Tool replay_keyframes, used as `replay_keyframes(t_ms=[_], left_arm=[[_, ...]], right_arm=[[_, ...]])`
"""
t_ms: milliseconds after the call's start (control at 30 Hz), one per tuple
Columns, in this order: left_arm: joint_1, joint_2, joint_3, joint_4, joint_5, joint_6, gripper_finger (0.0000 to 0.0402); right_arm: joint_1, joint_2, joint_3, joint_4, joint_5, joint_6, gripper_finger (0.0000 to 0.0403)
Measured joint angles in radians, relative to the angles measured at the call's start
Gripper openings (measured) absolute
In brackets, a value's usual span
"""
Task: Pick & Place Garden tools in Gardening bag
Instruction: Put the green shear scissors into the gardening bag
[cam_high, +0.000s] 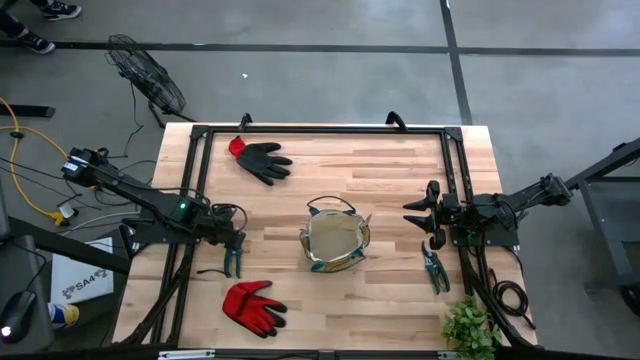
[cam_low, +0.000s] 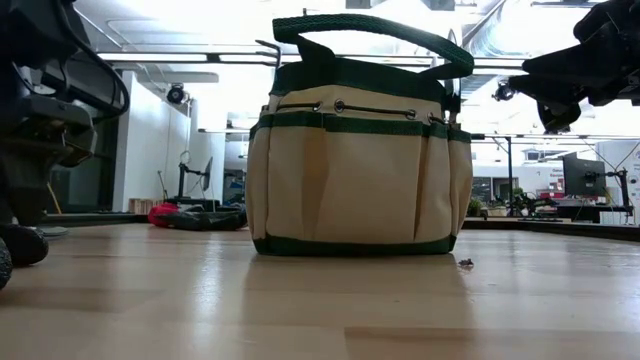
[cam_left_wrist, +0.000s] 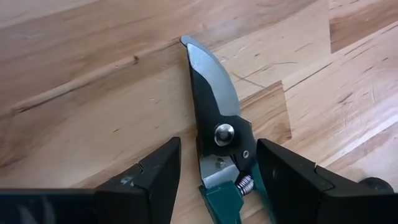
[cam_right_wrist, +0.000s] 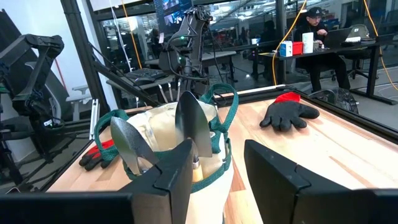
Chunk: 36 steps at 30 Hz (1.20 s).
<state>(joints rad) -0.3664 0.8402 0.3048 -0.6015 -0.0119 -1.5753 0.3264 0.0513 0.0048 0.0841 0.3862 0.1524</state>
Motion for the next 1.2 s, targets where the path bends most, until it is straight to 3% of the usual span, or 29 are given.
replay_keyframes(t_ms=[800,1200], left_arm=[[-0.001,-0.047,0.001,-0.044,0.114,-0.012,0.0204],[-0.092,-0.079,0.07,-0.145,0.07,-0.069,0.0204]], right_arm=[[0.0,0.0,0.0,0.0,0.0,0.0,0.0137],[0.0,0.0,0.0,0.0,0.0,0.0,0.0137]])
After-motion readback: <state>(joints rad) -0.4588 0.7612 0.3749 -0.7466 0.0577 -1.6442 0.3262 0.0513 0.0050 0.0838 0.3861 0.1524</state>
